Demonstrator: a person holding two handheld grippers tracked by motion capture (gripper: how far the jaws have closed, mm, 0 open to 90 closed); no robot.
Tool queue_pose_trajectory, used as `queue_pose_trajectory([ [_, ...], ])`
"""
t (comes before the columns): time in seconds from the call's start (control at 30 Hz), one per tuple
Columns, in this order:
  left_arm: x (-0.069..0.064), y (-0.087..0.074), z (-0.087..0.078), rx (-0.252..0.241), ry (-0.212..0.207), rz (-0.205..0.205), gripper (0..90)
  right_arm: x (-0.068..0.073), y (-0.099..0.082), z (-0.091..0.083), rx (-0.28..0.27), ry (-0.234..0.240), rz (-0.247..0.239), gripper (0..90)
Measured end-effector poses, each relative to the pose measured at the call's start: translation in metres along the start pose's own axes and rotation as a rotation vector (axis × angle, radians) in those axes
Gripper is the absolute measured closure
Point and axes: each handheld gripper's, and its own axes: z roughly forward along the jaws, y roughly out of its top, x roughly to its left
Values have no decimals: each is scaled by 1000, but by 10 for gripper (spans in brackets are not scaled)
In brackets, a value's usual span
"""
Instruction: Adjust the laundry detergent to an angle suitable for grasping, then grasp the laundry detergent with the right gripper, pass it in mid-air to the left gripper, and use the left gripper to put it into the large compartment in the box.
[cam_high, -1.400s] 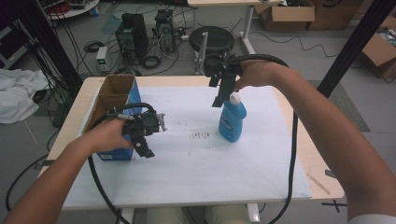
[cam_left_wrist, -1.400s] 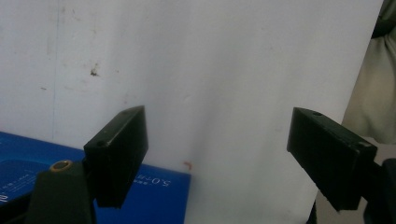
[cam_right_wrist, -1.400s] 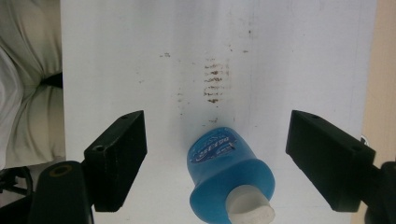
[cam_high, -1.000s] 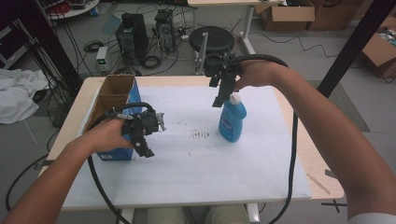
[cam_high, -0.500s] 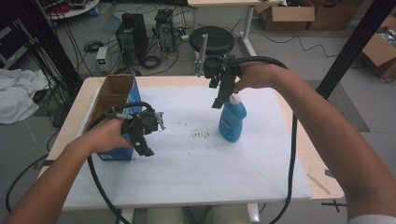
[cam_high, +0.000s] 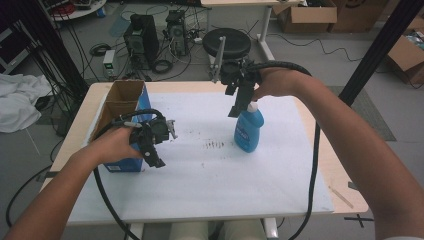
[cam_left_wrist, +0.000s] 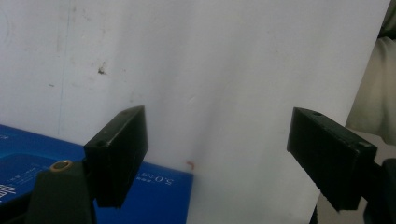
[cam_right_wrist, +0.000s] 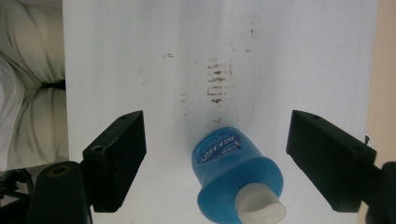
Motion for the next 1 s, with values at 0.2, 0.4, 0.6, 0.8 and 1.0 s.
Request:
queue_pose_trajectory([
  [0.2, 2, 2, 1, 0, -5, -2, 210, 3, -6, 0, 0, -10, 14, 193],
  [0.4, 3, 3, 2, 4, -8, -4, 210, 3, -9, 1, -8, -17, 31, 186],
  [0.6, 4, 1, 2, -1, -3, -14, 210, 4, -9, 2, -18, -18, 34, 181],
  [0.8, 5, 3, 2, 0, 7, -15, 209, 12, -8, 9, -8, -1, 5, 184],
  [1.0, 5, 3, 4, 9, 11, -14, 209, 20, -11, 19, -9, 17, -6, 187],
])
